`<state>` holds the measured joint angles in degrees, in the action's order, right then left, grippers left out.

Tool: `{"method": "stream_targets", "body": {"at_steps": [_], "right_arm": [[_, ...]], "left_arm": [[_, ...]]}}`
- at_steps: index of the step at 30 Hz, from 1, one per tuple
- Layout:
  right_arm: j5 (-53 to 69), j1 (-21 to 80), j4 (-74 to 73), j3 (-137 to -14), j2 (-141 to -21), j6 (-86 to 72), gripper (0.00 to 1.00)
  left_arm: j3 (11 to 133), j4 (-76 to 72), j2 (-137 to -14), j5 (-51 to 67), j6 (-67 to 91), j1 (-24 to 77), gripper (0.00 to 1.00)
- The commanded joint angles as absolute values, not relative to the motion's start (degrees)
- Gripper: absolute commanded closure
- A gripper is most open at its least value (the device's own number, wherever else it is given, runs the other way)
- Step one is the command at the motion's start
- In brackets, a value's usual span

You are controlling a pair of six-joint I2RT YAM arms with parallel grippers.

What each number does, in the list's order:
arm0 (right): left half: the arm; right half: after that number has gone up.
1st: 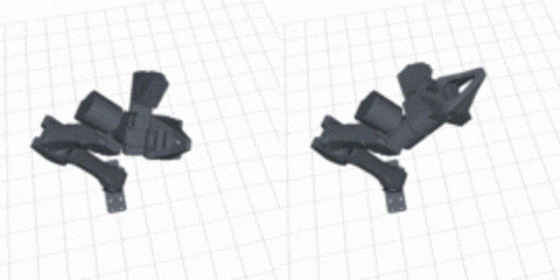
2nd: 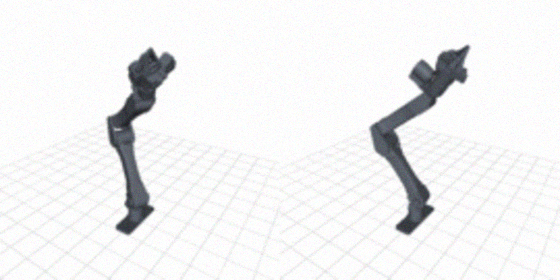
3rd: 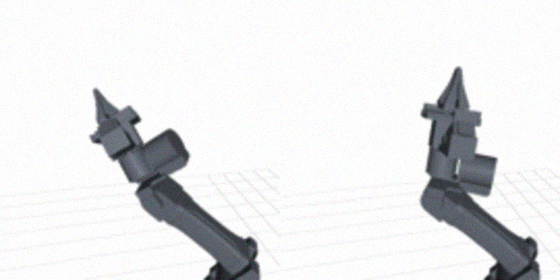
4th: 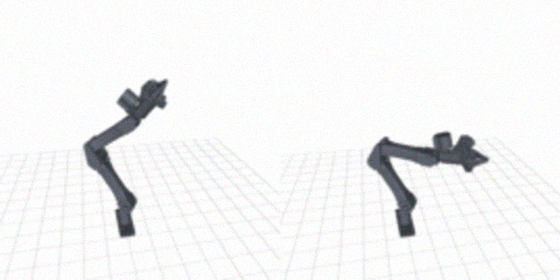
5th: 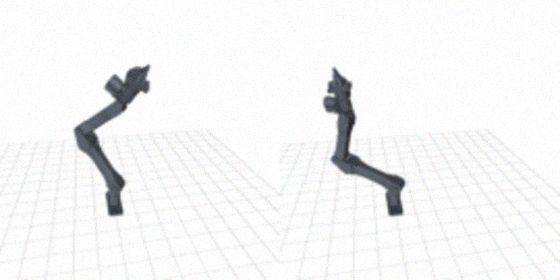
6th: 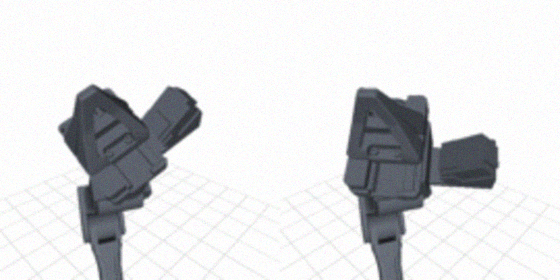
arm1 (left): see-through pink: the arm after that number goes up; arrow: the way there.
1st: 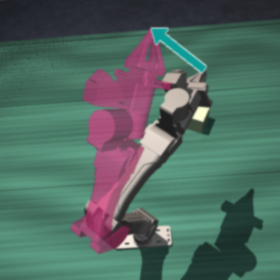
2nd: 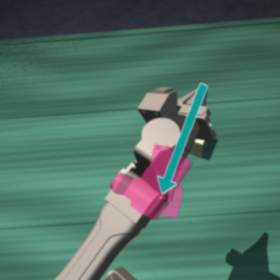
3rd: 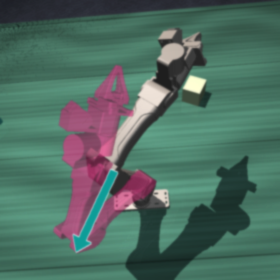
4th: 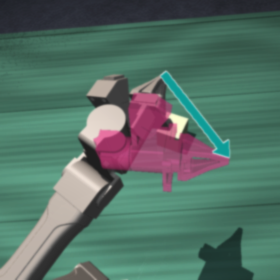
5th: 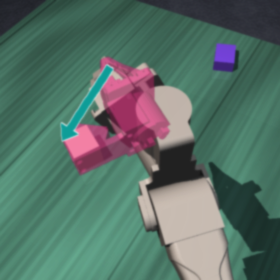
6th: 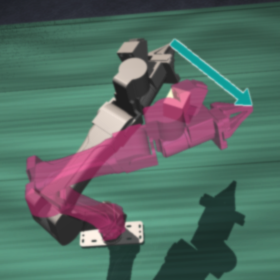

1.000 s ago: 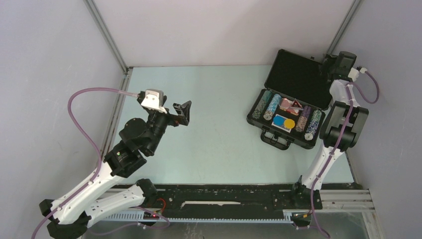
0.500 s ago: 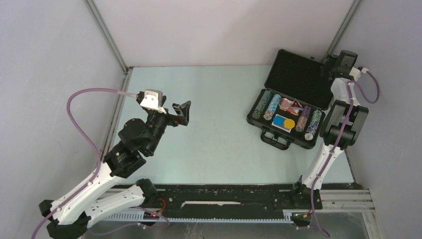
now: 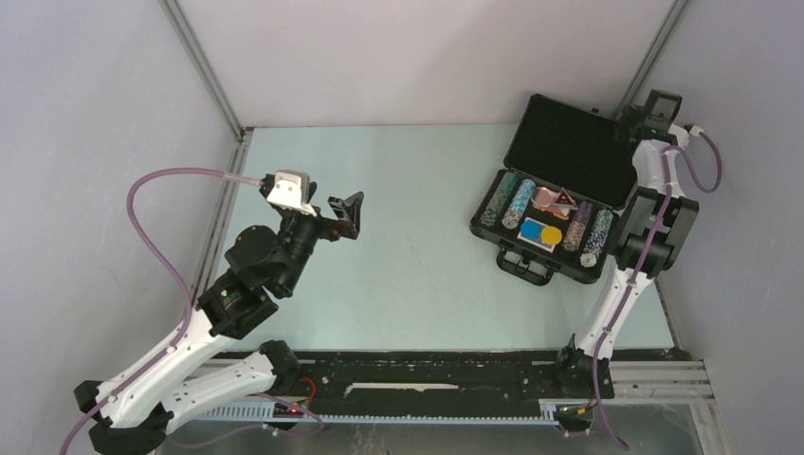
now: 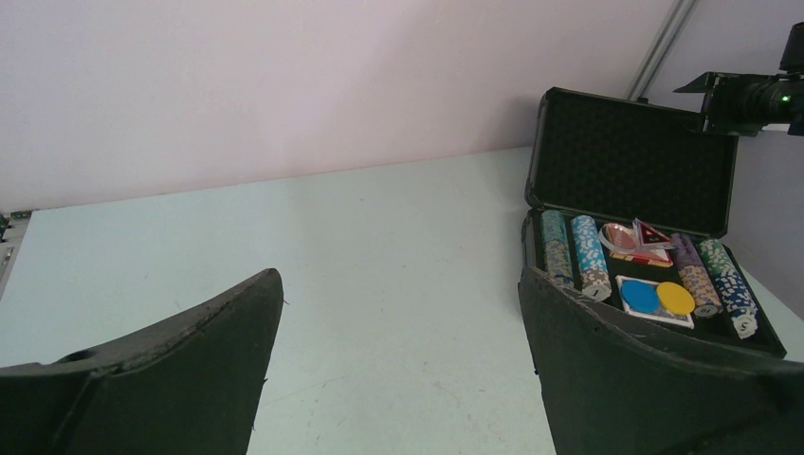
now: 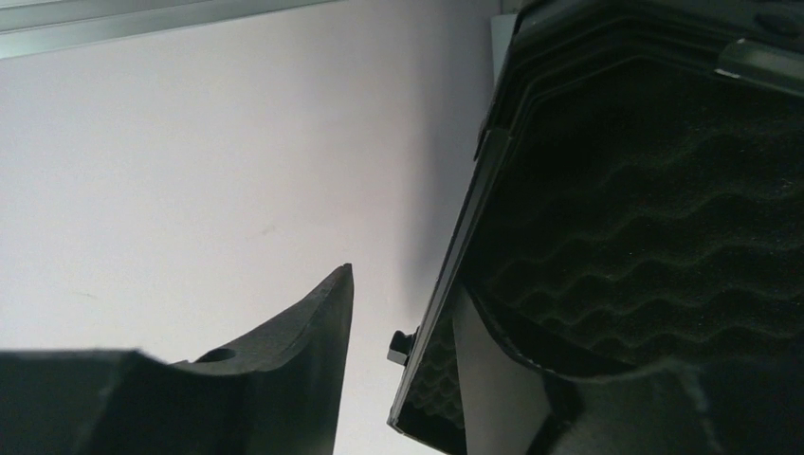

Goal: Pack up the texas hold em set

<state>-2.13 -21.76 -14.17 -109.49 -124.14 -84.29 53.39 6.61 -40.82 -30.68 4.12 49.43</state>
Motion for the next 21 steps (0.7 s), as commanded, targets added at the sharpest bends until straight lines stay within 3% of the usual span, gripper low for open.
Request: {"method": "stream_targets", "body": {"at_steps": [1,9,16,21], "right_arm": [[-4.2,-22.7,-15.4,-113.0,-125.6,-83.8,0.51],[-4.0,-22.5,-15.5,-114.3,-124.6,-81.0,0.70],[1.5,-22.6,-8.5,-105.1,-118.2,-80.1,0.99],[4.3,-22.1,-3.1,-94.5,-110.8,-79.6,1.00]], "left_arm": [[53.5,5.4,-40.3,-30.4,4.7,49.0,0.00],[53.5,5.3,-40.6,-30.5,4.6,49.0,0.00],[53.4,5.3,-41.2,-30.5,4.7,49.0,0.00],[53.4,5.3,-41.6,-30.3,4.8,49.0,0.00]]}}
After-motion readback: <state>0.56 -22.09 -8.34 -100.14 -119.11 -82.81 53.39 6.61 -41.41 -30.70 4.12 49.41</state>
